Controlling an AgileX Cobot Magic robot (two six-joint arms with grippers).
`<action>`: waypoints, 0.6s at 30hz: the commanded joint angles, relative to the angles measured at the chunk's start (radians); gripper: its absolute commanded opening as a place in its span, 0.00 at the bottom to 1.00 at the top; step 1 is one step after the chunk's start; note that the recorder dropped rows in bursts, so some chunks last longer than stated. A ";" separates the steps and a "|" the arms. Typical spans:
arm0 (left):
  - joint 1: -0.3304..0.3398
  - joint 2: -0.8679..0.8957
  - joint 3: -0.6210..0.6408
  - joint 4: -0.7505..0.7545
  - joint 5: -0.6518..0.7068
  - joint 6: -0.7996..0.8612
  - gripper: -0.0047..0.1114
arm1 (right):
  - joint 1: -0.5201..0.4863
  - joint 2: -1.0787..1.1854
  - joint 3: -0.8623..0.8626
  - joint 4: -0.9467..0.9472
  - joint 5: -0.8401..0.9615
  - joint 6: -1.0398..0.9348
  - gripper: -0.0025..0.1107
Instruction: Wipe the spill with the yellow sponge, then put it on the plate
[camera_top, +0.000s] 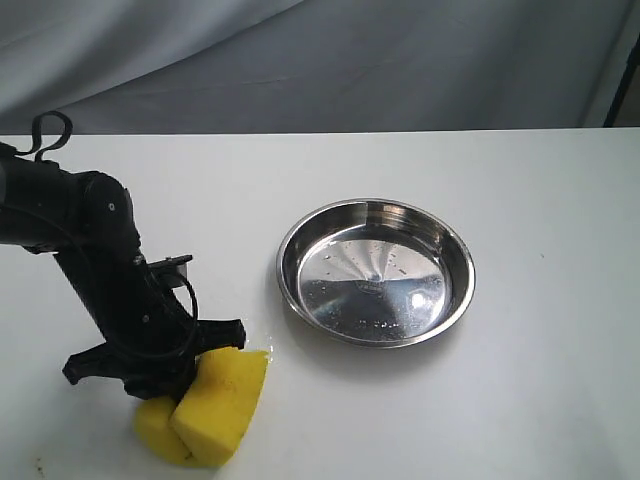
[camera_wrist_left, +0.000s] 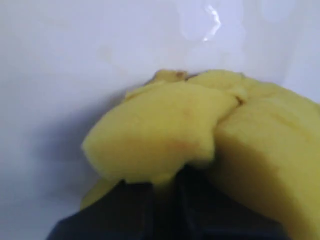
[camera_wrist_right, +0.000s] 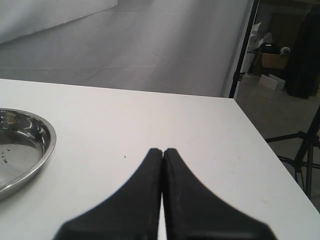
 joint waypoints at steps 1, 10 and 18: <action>0.057 0.087 0.043 1.260 -0.269 -0.292 0.04 | -0.004 -0.006 0.003 0.006 -0.008 0.001 0.02; 0.241 0.082 0.036 1.259 -0.280 -0.388 0.04 | -0.004 -0.006 0.003 0.006 -0.008 0.001 0.02; 0.329 0.073 -0.022 1.158 -0.304 -0.384 0.04 | -0.004 -0.006 0.003 0.006 -0.008 0.001 0.02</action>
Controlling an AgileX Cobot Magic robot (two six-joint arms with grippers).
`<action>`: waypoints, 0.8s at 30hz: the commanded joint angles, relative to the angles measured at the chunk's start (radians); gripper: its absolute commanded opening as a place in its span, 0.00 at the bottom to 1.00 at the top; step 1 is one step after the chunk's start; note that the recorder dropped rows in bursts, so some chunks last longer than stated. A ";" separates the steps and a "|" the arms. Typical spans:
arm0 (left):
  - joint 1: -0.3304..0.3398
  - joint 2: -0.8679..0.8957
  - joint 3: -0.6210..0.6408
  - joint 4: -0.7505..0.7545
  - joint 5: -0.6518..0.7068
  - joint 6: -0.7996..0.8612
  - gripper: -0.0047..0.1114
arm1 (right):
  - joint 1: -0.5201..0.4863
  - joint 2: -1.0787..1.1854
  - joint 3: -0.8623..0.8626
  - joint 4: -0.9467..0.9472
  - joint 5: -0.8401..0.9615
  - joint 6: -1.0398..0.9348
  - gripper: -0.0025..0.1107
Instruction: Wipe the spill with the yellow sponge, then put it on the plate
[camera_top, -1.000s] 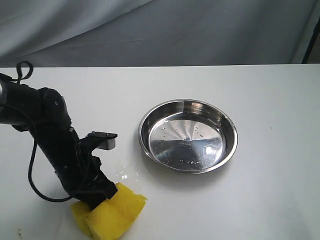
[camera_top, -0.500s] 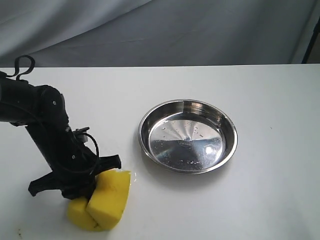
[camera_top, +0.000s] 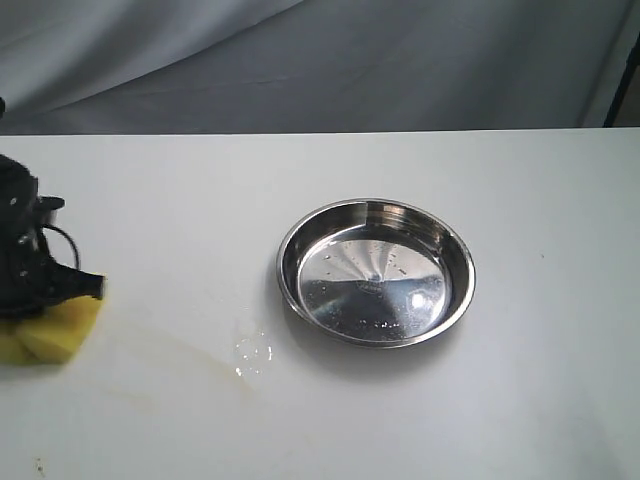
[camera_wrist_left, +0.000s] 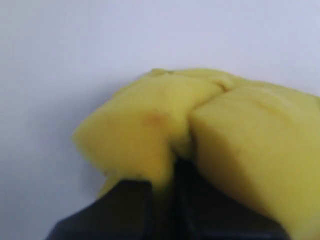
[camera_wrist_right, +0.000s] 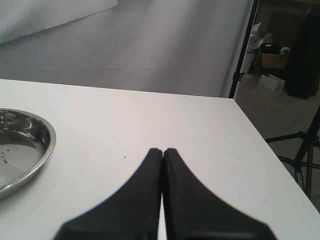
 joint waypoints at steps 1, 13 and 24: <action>0.051 0.077 0.004 0.381 -0.146 -0.030 0.04 | -0.004 -0.006 0.003 0.004 -0.008 0.001 0.02; 0.037 -0.024 -0.004 -0.073 -0.212 0.403 0.04 | -0.004 -0.006 0.003 0.004 -0.008 0.001 0.02; 0.037 -0.125 -0.004 -1.019 -0.080 1.320 0.04 | -0.004 -0.006 0.003 0.004 -0.008 0.001 0.02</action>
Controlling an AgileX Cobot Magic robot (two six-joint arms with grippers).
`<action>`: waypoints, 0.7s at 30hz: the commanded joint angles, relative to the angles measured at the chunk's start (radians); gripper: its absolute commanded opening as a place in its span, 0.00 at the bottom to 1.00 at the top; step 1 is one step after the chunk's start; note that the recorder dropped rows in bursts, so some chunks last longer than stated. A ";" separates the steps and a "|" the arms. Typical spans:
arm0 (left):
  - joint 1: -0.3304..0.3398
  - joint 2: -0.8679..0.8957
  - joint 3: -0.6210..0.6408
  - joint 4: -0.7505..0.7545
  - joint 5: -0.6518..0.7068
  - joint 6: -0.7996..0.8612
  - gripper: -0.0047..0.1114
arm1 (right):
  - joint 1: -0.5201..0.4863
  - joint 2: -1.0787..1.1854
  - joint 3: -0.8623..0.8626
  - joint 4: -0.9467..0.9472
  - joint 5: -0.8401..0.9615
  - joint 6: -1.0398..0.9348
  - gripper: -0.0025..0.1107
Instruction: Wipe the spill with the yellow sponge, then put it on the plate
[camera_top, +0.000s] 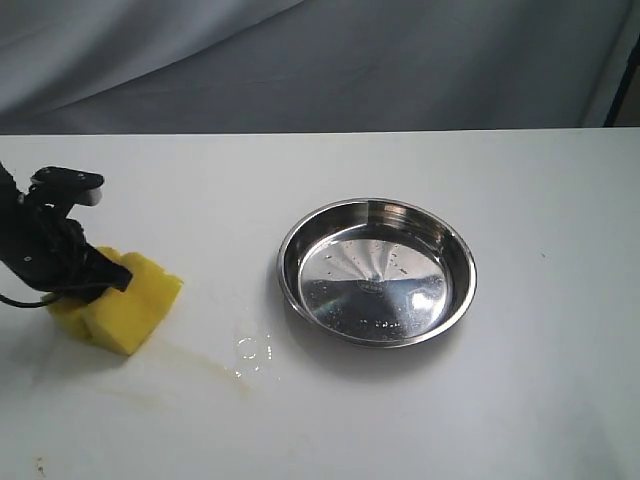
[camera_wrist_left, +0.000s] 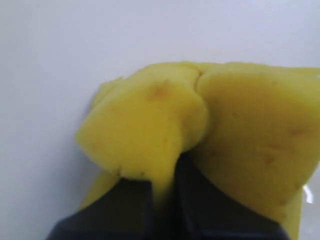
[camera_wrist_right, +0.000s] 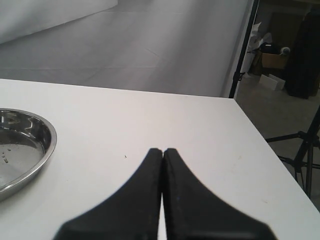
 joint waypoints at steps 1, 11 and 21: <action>-0.011 -0.070 0.004 -0.375 0.085 0.327 0.04 | -0.004 -0.006 0.003 0.004 -0.008 0.001 0.02; -0.011 -0.246 0.004 -0.861 0.342 0.715 0.04 | -0.004 -0.006 0.003 0.004 -0.008 0.001 0.02; -0.269 -0.248 0.004 -0.967 0.083 0.877 0.04 | -0.004 -0.006 0.003 0.004 -0.008 0.001 0.02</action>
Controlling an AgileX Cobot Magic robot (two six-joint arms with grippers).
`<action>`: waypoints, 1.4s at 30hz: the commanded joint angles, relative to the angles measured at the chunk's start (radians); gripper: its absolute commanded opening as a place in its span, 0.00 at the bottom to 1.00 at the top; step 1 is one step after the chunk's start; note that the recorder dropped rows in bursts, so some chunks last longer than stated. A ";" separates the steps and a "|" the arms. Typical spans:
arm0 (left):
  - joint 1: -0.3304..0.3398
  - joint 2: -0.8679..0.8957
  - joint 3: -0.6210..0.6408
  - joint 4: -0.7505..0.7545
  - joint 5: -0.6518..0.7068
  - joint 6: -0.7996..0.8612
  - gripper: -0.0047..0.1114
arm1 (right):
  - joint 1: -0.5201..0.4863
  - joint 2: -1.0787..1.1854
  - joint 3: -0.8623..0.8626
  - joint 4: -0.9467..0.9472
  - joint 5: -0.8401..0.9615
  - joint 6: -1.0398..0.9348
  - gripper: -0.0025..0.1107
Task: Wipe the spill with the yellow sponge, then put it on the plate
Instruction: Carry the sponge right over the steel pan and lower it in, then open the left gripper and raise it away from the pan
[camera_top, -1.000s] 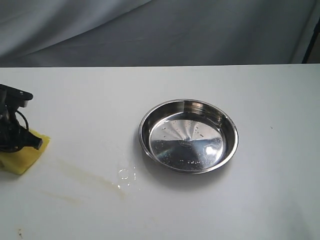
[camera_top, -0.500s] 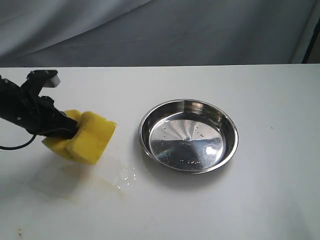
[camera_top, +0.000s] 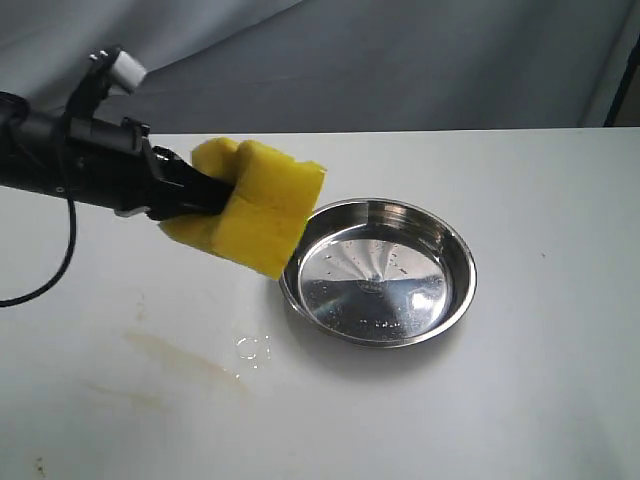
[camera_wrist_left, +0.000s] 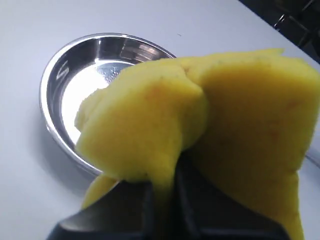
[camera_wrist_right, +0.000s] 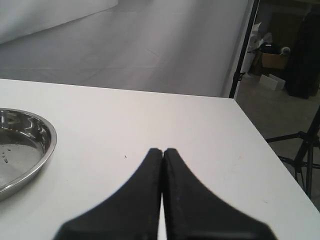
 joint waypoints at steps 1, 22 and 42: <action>-0.204 0.005 -0.001 -0.034 -0.355 0.045 0.04 | -0.004 -0.006 0.003 0.004 -0.008 0.001 0.02; -0.438 0.322 -0.216 0.060 -0.612 0.060 0.55 | -0.004 -0.006 0.003 0.004 -0.008 0.001 0.02; -0.385 -0.041 -0.216 0.376 -0.551 -0.337 0.94 | -0.004 -0.006 0.003 0.004 -0.008 0.001 0.02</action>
